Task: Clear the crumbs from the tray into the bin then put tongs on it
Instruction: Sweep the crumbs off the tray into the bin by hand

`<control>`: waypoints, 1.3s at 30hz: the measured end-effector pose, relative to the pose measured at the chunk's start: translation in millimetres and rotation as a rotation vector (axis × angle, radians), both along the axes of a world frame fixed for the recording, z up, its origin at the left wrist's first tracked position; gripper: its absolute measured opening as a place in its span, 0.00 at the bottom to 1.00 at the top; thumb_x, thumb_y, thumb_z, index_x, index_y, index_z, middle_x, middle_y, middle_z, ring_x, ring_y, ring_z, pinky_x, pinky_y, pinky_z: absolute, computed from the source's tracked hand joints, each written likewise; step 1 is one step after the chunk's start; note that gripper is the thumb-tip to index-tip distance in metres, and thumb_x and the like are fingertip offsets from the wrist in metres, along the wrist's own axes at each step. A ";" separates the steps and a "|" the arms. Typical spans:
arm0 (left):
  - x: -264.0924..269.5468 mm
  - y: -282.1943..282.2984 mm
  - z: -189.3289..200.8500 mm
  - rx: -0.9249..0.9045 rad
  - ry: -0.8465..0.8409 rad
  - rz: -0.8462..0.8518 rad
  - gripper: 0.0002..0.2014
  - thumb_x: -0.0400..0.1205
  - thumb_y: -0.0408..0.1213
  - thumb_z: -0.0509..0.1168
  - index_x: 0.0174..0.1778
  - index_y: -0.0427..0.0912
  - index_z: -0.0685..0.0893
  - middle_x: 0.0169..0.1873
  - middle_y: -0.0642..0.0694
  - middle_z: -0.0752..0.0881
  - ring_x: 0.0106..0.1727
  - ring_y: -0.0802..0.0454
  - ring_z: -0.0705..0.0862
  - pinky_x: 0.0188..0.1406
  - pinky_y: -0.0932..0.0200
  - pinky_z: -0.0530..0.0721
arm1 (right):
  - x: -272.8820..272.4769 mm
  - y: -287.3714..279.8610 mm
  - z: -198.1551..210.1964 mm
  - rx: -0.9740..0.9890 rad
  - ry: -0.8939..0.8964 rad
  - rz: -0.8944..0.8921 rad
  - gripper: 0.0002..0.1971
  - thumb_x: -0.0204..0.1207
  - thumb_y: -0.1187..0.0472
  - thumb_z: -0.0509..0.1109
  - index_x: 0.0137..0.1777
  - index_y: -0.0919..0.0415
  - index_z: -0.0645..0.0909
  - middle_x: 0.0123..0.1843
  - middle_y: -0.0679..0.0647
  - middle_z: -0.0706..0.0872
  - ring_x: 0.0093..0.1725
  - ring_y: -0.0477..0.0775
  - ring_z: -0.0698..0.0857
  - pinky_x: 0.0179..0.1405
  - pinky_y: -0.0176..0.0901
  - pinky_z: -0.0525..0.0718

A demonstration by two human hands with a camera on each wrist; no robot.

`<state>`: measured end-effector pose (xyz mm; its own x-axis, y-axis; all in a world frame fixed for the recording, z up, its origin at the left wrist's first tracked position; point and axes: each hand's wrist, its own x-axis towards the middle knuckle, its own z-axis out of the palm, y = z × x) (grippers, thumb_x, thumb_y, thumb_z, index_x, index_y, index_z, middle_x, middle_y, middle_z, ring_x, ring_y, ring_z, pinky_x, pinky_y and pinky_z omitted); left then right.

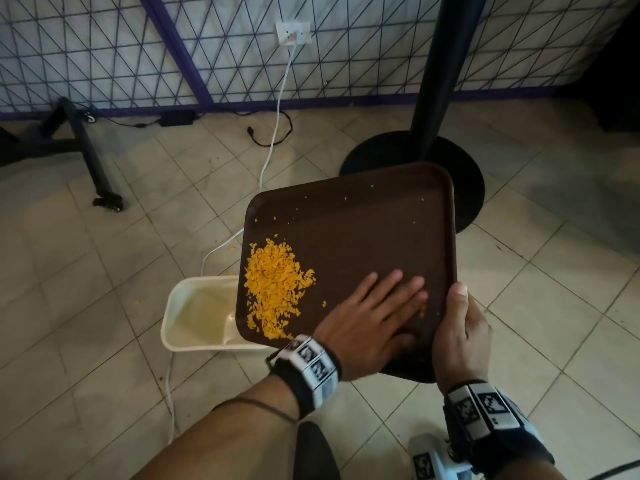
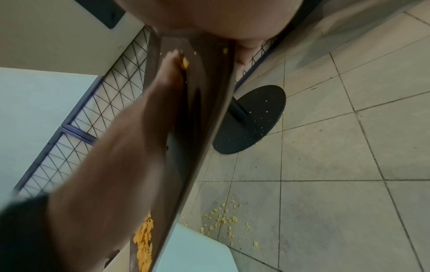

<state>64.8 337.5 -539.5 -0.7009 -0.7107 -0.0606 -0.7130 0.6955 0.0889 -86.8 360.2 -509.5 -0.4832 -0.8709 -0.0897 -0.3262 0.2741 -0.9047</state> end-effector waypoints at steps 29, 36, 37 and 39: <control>146.6 -113.1 -22.0 0.203 0.169 0.807 0.37 0.87 0.65 0.35 0.88 0.47 0.47 0.88 0.47 0.45 0.88 0.50 0.45 0.86 0.47 0.44 | 1.7 0.6 5.4 0.039 0.096 0.047 0.21 0.87 0.50 0.55 0.39 0.65 0.75 0.30 0.54 0.77 0.30 0.52 0.76 0.27 0.45 0.70; 153.6 -52.8 -44.5 0.272 0.091 0.783 0.39 0.84 0.67 0.29 0.88 0.47 0.43 0.88 0.48 0.43 0.87 0.54 0.44 0.86 0.48 0.43 | 3.2 -0.8 4.3 0.020 0.124 0.042 0.21 0.88 0.52 0.55 0.38 0.65 0.74 0.29 0.53 0.76 0.29 0.51 0.75 0.27 0.45 0.69; 157.4 -37.9 -46.4 0.255 0.061 0.770 0.40 0.84 0.67 0.28 0.88 0.47 0.46 0.88 0.48 0.45 0.87 0.54 0.45 0.86 0.49 0.43 | 3.3 -0.7 4.6 0.017 0.124 0.044 0.21 0.88 0.52 0.55 0.38 0.65 0.74 0.29 0.53 0.76 0.29 0.51 0.75 0.26 0.45 0.69; 165.2 -25.6 -45.7 0.206 0.031 0.755 0.39 0.85 0.66 0.29 0.88 0.47 0.52 0.88 0.48 0.51 0.87 0.53 0.49 0.85 0.50 0.43 | 3.3 -1.2 4.9 0.015 0.126 0.049 0.20 0.88 0.52 0.55 0.39 0.64 0.74 0.29 0.53 0.76 0.29 0.51 0.75 0.26 0.44 0.69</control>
<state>229.9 311.9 -585.1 -0.0355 -0.9722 -0.2315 -0.9814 -0.0098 0.1916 -83.5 359.0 -504.6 -0.4481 -0.8929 -0.0443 -0.4501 0.2682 -0.8518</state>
